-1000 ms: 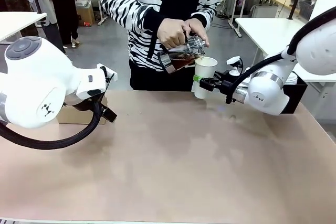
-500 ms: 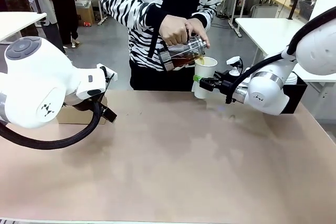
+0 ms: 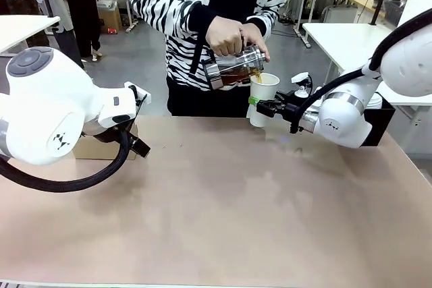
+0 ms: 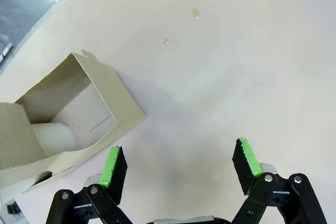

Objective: Pour a drink into a cup and package it in a carrier.
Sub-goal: When a person places the Paper Cup Lid on the 600 ml Paper Cup , lift the 600 ml Paper Cup.

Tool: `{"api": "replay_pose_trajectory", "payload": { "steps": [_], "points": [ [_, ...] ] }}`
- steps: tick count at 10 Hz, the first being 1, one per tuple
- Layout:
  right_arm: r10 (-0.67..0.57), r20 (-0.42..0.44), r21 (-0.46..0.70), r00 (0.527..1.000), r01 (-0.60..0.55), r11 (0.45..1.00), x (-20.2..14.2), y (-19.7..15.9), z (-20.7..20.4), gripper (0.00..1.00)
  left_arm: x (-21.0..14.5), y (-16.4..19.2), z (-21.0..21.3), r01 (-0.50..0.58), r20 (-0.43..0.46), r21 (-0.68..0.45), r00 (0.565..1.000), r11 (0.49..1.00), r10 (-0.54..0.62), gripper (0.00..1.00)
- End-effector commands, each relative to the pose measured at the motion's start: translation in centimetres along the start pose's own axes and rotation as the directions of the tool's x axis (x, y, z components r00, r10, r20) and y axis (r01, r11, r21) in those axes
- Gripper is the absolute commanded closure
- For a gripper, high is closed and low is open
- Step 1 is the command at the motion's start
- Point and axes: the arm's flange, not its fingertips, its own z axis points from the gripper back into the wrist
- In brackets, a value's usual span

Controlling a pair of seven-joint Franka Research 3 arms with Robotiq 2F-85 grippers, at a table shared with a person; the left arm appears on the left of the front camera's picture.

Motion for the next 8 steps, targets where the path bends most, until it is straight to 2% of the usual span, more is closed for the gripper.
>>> {"api": "replay_pose_trajectory", "payload": {
  "steps": [1, 8],
  "points": [
    [-0.007, 0.003, -0.012, 1.000, 0.007, 1.000, 0.08, 0.10, -0.22, 0.20, 0.00, -0.01, 0.05, 0.000, 0.002, -0.002, 1.000, 1.000, 0.000, 0.00],
    [-0.007, 0.003, -0.012, 1.000, 0.007, 1.000, 0.08, 0.10, -0.22, 0.20, 0.00, -0.01, 0.05, 0.000, 0.002, -0.002, 1.000, 1.000, 0.000, 0.00]
  ]
}}
